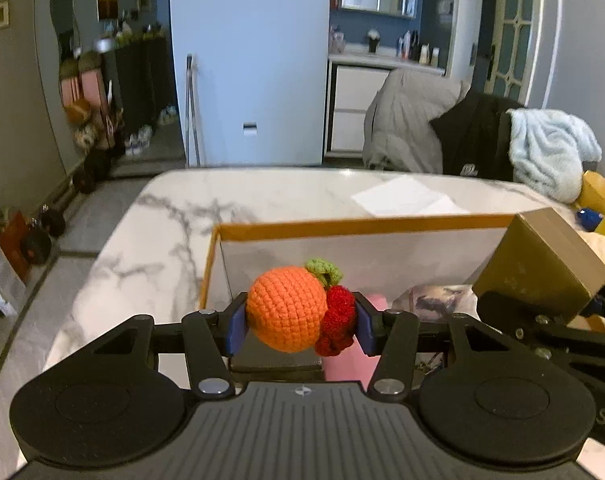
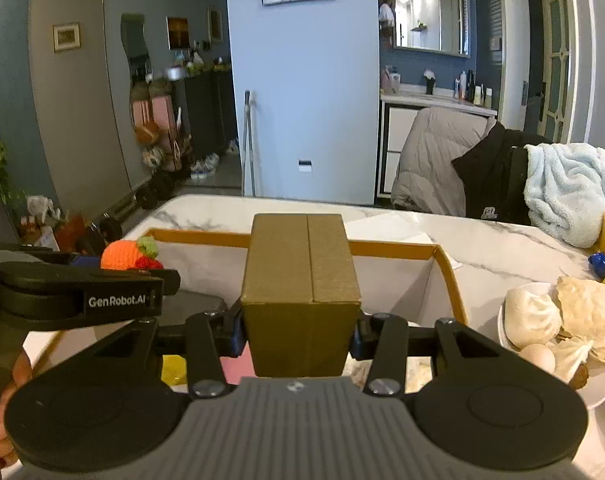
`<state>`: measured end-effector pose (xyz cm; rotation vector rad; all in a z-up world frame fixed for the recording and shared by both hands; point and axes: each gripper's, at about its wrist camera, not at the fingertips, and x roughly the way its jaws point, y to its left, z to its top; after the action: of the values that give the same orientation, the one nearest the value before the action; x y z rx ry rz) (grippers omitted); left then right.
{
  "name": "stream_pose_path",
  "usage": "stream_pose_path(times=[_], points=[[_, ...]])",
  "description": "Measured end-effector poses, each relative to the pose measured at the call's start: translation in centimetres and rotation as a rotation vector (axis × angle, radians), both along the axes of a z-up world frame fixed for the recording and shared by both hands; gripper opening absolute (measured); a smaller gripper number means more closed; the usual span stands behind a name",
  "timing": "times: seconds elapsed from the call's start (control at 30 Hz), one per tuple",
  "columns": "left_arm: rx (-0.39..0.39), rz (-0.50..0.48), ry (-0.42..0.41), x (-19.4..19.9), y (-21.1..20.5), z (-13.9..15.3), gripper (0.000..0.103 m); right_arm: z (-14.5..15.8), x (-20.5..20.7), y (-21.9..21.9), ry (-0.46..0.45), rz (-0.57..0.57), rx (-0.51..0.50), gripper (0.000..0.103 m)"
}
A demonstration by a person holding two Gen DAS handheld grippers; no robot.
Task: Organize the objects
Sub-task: 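Lift the crochet fruit and brown box and carry both over the orange box, then lower and release the crochet fruit with the left tool while the right tool releases the brown box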
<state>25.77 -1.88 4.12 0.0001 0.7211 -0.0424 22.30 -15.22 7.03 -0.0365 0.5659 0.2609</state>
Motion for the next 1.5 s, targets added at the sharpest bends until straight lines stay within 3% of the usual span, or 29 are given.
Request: stream_pose_path(times=[0.2,0.33,0.67,0.77,0.87,1.13,1.33,1.5], points=[[-0.021,-0.011,0.12,1.7,-0.1,-1.3,0.061,-1.4,3.4,0.1,0.098,-0.007,-0.002,0.048],[0.04,-0.035,0.162,2.0,-0.9,-1.3,0.061,-1.9,5.2,0.1,0.158,-0.019,0.015,0.048],[0.123,-0.053,0.199,2.5,-2.4,-1.5,0.061,-2.5,7.2,0.9,0.262,-0.04,-0.06,0.048],[0.101,-0.096,0.227,2.7,-2.8,-1.8,0.061,-2.6,7.6,1.2,0.261,-0.06,-0.132,0.047],[0.133,-0.107,0.229,2.7,-3.4,-2.0,0.061,-2.6,8.3,0.3,0.3,-0.07,-0.085,0.047],[0.089,-0.112,0.393,4.6,-3.0,-3.4,0.061,-3.0,9.9,0.2,0.355,-0.062,-0.086,0.048],[0.052,-0.106,0.424,4.8,-2.4,-3.7,0.061,-3.3,10.5,0.7,0.371,-0.055,-0.115,0.048],[0.065,-0.106,0.442,4.9,-2.6,-3.8,0.062,-3.4,10.2,1.3,0.37,-0.046,-0.159,0.048]])
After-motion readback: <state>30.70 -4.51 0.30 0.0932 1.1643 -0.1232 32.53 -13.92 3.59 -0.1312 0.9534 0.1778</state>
